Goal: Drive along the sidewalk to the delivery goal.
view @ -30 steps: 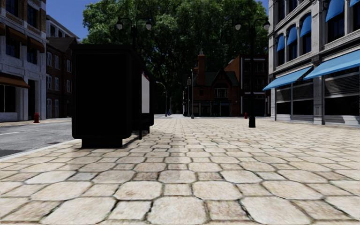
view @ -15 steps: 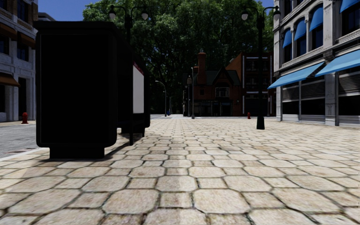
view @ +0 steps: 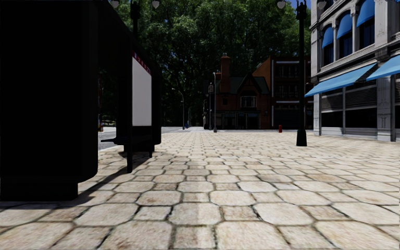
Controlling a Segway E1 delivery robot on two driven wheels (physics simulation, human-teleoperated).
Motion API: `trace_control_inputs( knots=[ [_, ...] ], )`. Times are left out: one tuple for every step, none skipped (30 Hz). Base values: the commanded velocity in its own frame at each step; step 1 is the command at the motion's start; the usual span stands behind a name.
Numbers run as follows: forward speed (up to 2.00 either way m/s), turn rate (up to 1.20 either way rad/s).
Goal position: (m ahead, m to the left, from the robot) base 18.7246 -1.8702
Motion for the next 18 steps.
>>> trace_control_inputs(
  knots=[
    [2.0, 0.0],
    [2.0, 0.0],
    [2.0, 0.0],
    [2.0, 0.0],
    [2.0, 0.0],
    [2.0, 0.0],
    [2.0, 0.0],
    [2.0, 0.0],
    [2.0, 0.0],
    [2.0, 0.0],
    [2.0, 0.0],
    [2.0, 0.0],
    [2.0, 0.0],
    [2.0, 0.0],
    [2.0, 0.0],
    [2.0, 0.0],
    [2.0, 0.0],
    [2.0, 0.0]
  ],
)
